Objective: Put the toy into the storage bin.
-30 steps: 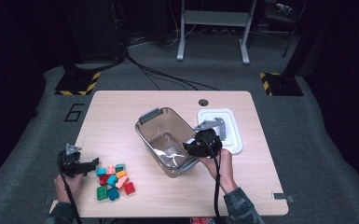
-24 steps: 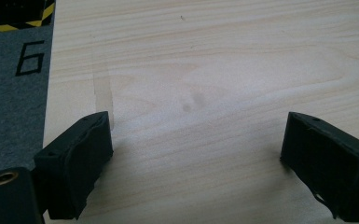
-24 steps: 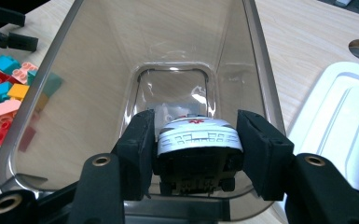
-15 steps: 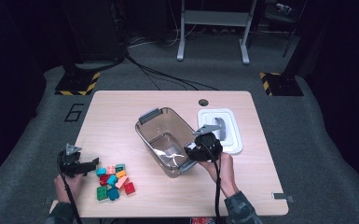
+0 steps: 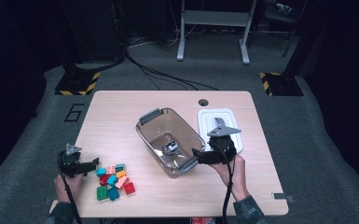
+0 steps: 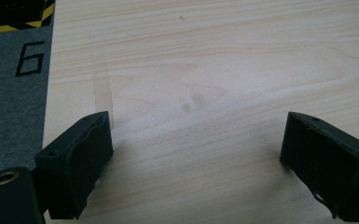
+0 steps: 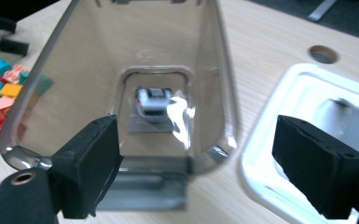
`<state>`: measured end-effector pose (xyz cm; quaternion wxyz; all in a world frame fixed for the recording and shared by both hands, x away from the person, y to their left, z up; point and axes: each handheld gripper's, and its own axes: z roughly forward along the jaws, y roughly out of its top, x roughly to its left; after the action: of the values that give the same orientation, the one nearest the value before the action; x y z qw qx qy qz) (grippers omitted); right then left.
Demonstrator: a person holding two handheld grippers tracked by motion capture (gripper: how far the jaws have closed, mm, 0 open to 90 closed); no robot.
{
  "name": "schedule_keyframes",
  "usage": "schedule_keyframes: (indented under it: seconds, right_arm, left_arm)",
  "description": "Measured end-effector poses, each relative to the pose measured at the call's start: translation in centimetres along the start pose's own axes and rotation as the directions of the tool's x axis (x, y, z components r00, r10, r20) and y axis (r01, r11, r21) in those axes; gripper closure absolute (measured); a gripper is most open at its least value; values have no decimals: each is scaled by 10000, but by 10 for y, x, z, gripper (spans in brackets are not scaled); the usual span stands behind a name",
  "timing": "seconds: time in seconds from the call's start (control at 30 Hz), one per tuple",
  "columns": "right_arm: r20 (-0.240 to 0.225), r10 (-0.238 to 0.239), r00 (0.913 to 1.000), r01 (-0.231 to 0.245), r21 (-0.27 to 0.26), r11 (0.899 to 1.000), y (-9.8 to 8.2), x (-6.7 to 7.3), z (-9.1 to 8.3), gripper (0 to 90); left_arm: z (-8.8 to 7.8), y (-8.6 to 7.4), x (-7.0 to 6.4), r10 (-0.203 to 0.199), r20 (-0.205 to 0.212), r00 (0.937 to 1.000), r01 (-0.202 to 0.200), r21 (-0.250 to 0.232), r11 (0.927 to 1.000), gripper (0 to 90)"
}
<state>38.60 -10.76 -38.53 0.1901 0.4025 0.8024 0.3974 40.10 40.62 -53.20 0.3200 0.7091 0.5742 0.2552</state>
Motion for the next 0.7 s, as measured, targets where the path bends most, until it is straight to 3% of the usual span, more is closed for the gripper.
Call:
schedule_keyframes:
  seconds: [0.2, 0.33, 0.47, 0.7]
  right_arm:
    - [797, 395, 9960, -335, -759, 9966, -21, -22, -21, 47]
    - [1372, 655, 9884, -529, -936, 9942, -39, -36, -28, 18]
    - [1911, 1020, 9763, -870, -853, 9925, -61, -52, -26, 11]
    - [2844, 1548, 9461, -1513, -347, 9879, -112, -85, -3, 0]
  left_arm:
    - [0, 0, 0, -2, 3, 10000, 2, 4, 10000, 87]
    - [0, 0, 0, -2, 2, 10000, 2, 4, 10000, 87]
    - [0, 0, 0, -8, 1, 10000, 8, 2, 10000, 87]
    - [0, 0, 0, -15, 5, 10000, 15, 3, 10000, 87]
